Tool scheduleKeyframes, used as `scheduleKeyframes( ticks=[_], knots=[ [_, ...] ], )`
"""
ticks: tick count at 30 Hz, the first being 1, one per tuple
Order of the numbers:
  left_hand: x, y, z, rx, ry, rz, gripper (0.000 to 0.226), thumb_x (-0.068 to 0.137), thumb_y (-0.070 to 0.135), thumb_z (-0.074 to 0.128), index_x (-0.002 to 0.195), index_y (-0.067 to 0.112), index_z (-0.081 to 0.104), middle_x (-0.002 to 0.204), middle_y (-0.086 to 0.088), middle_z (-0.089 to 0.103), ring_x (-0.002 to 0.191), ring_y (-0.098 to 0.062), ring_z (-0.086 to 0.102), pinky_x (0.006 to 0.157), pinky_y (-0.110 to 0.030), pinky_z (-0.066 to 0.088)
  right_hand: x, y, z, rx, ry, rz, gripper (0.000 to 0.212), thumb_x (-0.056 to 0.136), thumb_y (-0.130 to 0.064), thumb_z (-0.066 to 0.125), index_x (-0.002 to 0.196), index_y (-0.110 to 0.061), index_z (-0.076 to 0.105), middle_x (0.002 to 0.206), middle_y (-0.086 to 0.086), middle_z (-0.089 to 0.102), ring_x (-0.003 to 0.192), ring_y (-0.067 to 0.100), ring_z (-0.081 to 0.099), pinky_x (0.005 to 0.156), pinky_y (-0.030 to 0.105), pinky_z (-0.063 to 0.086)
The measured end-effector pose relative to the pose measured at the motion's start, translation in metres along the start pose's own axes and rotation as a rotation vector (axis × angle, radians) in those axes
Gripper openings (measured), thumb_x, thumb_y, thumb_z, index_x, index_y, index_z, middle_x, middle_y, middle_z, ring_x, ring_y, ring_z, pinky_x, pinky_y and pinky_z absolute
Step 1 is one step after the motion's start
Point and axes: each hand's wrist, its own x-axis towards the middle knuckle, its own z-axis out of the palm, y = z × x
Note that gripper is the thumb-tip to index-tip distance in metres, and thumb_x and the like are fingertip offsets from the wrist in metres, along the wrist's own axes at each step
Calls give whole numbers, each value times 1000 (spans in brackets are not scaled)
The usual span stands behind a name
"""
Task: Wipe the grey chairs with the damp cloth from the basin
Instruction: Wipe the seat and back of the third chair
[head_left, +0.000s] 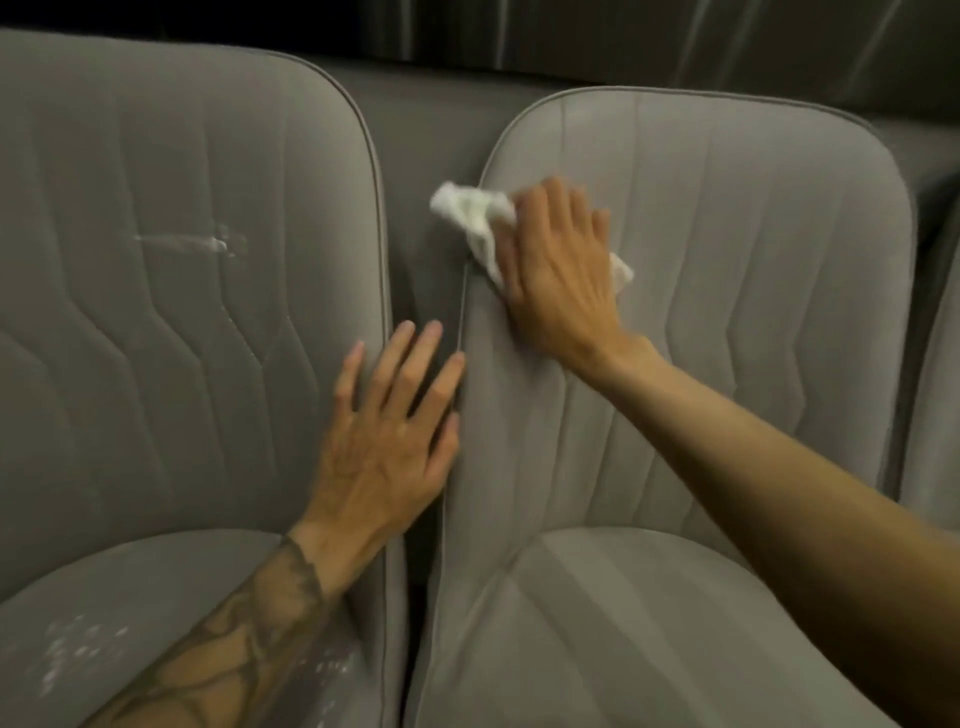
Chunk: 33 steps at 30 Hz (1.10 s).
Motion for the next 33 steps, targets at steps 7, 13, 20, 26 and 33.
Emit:
scheduleKeyframes(
  ticks=[7,13,20,26,33],
  knots=[
    [-5,-13,12,-125,112,-144,65,94,26,51,157,15,41,170,-11,24,160,-25,22,130,-54,7,-72,-36,1,174,-88,35,20,101,-28,48,100,-8,55,99,13,52,86,30,47,77,48,39],
    [-5,-12,14,-137,107,-185,69,92,21,50,158,9,39,170,-12,26,161,-24,18,130,-57,11,-2,3,2,8,11,-17,26,102,-34,43,104,-11,54,101,15,53,88,30,49,78,42,31],
    [-3,-10,11,-116,95,-172,65,90,19,50,154,10,45,169,-14,27,160,-29,22,129,-58,14,-105,-35,5,241,-119,54,27,102,-31,44,102,-7,57,101,13,52,87,28,46,79,46,40],
    [-4,-10,13,-110,67,-171,66,88,19,52,153,12,47,169,-13,24,161,-28,17,129,-59,12,-70,-14,9,105,-50,-37,23,102,-31,46,101,-10,53,97,13,51,84,26,42,75,39,29],
    [-4,-12,14,-109,98,-172,63,87,16,53,150,13,50,169,-12,25,160,-29,19,129,-58,12,-125,-39,11,246,-72,97,26,102,-30,44,105,-7,56,102,14,52,87,29,46,79,46,39]
  ],
)
